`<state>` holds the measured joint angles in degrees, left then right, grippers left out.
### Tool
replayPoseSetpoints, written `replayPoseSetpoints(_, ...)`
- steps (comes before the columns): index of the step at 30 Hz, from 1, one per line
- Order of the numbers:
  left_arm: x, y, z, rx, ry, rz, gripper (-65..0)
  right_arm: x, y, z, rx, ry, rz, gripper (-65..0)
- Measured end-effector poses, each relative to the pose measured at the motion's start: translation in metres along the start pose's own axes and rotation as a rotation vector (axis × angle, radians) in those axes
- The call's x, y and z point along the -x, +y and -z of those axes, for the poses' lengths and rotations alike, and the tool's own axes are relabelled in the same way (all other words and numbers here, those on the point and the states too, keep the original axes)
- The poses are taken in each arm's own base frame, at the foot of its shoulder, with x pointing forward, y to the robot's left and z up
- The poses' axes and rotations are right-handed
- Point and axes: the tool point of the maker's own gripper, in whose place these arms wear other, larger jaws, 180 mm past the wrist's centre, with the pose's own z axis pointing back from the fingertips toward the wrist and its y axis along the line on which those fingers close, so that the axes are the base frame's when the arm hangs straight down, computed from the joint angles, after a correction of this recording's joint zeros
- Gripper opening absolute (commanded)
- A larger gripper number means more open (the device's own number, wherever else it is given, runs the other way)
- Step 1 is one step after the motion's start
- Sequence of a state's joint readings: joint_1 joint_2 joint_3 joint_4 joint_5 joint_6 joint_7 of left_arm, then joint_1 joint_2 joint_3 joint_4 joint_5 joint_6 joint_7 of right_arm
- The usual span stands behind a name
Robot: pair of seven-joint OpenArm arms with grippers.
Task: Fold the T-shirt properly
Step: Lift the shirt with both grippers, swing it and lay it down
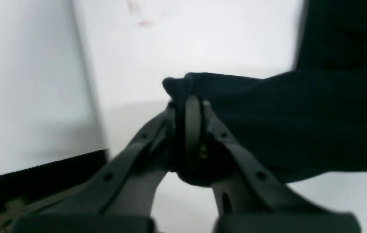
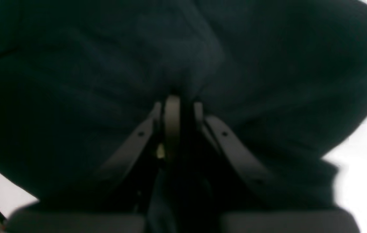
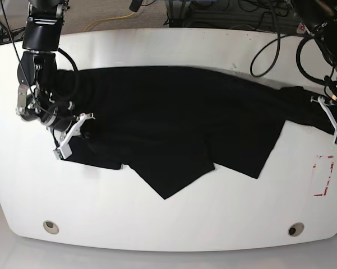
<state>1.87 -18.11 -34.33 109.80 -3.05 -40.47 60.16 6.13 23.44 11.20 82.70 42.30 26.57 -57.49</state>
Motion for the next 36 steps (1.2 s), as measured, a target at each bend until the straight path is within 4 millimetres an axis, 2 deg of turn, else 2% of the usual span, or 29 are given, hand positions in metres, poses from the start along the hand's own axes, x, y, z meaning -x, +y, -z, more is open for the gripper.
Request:
replayPoseSetpoints(3,-0.021,0.022,-0.003,-0.058,-0.015,-0.023,-65.0,-0.024,-0.002,-0.001,0.004,-0.037,-0.018,-65.0)
replayPoseSetpoints(8,-0.060,0.056,-0.013,-0.137,-0.048,-0.085,-65.0,-0.090,-0.001,-0.014,0.013,-0.147,-0.092,-65.0)
replayPoseSetpoints(10,-0.086,0.069,-0.019,-0.166,-0.095,-0.094,-65.0,-0.122,-0.005,-0.027,0.032,-0.198,-0.132,-65.0)
replayPoseSetpoints(15,-0.147,0.082,-0.035,-0.192,-0.215,-0.075,-65.0,-0.192,-0.007,-0.050,0.053,-0.305,-0.170,-65.0)
replayPoseSetpoints(17,-0.166,0.089,-0.043,-0.207,-0.252,-0.073,-65.0,-0.217,-0.006,-0.060,0.054,-0.344,-0.177,-65.0)
replayPoseSetpoints(22,-0.221,0.116,-0.078,-0.275,-0.393,-0.076,-65.0,-0.293,0.000,-0.103,0.059,-0.482,-0.207,-65.0)
replayPoseSetpoints(25,-0.246,0.128,-0.096,-0.305,-0.456,-0.070,-65.0,-0.330,0.008,-0.128,0.099,-0.515,-0.268,-65.0)
replayPoseSetpoints(28,-0.265,0.143,-0.109,-0.314,-0.508,-0.093,-65.0,-0.364,0.029,-0.156,0.104,-0.571,-0.350,-65.0)
replayPoseSetpoints(32,-0.263,0.159,-0.107,-0.323,-0.483,-0.107,-65.0,-0.382,0.043,-0.173,0.089,-0.629,-0.378,-65.0)
replayPoseSetpoints(36,-0.257,0.166,-0.104,-0.330,-0.457,-0.116,-65.0,-0.367,0.028,-0.164,0.116,-0.567,-0.365,-65.0)
